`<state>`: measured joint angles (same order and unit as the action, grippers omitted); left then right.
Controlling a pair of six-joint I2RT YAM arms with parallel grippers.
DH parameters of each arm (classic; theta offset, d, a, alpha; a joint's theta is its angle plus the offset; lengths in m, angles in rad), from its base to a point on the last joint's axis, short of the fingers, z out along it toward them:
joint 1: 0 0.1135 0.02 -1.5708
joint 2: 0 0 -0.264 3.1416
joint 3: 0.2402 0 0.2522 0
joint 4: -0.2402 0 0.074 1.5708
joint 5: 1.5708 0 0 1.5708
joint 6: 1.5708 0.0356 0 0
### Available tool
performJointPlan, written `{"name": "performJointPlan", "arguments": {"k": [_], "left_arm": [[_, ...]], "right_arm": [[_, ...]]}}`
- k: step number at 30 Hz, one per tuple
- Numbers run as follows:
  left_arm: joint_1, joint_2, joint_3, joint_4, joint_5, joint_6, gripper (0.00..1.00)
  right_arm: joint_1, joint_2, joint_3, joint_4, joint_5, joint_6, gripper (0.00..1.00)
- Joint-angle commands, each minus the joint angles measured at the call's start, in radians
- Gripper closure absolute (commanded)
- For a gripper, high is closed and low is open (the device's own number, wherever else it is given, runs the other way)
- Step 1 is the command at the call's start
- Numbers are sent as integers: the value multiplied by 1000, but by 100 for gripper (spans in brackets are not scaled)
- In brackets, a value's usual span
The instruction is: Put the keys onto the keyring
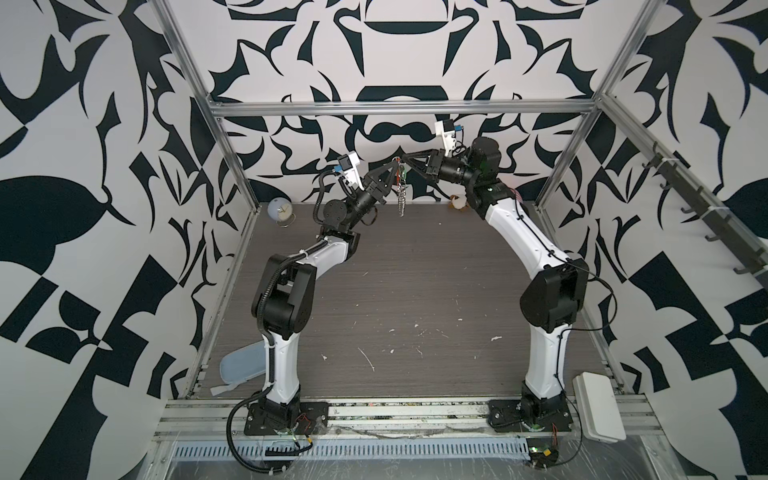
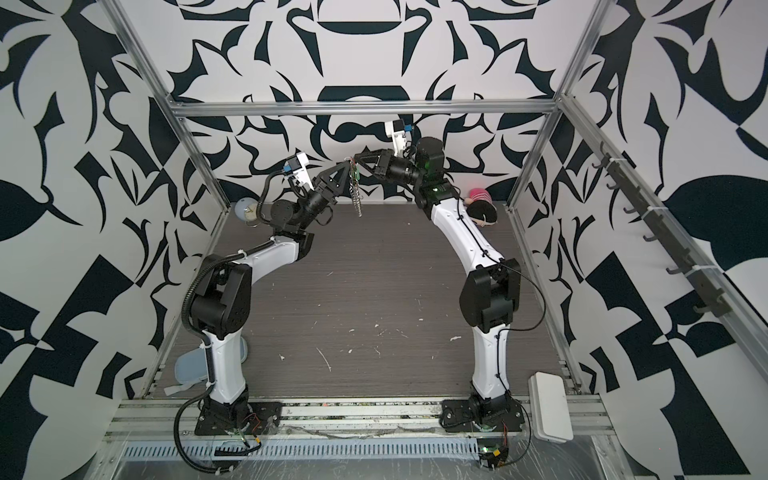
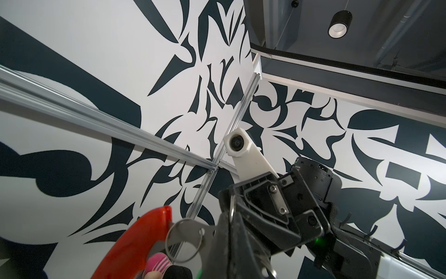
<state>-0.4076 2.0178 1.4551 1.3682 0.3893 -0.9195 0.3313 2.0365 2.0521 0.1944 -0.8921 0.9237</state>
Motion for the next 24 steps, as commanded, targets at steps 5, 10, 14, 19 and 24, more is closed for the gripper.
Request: {"name": "performJointPlan", "arguments": {"k": [5, 10, 14, 19, 24], "left_arm": [[-4, 6, 44, 74, -17, -20, 100], [-4, -2, 46, 74, -21, -21, 100], [-4, -7, 39, 75, -25, -21, 100], [-4, -13, 27, 74, -42, -25, 100], [-4, -11, 45, 75, -29, -27, 100]], "right_arm": [[18, -42, 4, 70, -28, 9, 85], [18, -42, -2, 80, -21, 16, 88], [15, -45, -7, 91, -13, 23, 88], [8, -50, -46, 143, 4, 68, 87], [8, -44, -79, 188, 11, 126, 89]]}}
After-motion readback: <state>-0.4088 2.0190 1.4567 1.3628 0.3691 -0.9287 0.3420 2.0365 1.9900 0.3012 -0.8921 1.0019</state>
